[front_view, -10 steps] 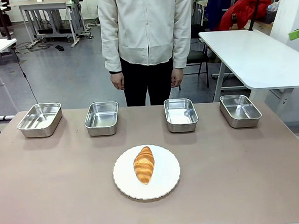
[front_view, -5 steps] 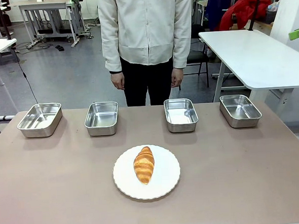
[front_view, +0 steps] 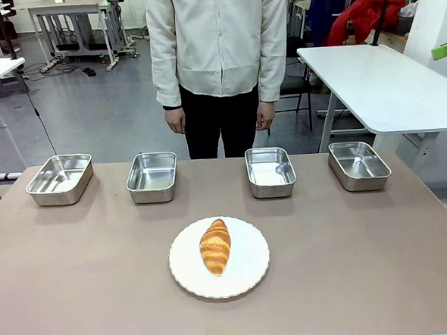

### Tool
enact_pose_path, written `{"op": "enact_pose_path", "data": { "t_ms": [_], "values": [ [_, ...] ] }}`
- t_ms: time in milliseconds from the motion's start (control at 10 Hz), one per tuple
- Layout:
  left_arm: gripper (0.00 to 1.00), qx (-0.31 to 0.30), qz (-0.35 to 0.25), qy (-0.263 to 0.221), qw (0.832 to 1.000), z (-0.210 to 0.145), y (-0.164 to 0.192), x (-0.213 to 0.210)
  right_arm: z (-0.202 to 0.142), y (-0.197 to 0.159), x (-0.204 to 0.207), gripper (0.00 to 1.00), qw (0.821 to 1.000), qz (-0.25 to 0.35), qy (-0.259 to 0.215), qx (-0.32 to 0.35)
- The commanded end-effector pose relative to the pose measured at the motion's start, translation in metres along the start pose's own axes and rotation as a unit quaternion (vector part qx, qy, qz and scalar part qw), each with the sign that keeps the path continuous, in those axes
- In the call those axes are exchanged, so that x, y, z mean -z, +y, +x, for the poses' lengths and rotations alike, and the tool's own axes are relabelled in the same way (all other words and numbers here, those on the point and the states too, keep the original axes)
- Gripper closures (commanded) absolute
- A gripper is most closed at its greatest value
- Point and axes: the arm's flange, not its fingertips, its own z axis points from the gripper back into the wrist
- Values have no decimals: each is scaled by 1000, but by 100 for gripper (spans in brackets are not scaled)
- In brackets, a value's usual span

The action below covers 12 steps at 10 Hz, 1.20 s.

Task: Place the bread in the container.
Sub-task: Place the Butter Roll into the Airtight Container indicated by the human.

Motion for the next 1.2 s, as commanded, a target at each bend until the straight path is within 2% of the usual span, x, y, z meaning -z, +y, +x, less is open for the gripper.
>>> {"op": "enact_pose_path", "data": {
  "t_ms": [0,1100],
  "values": [
    [0,2,-4,-10,1000,1,-1,0,1,2,-1,0,1000,3,-3,-2],
    [0,2,-4,-10,1000,1,-1,0,1,2,-1,0,1000,3,-3,-2]
  ]
}}
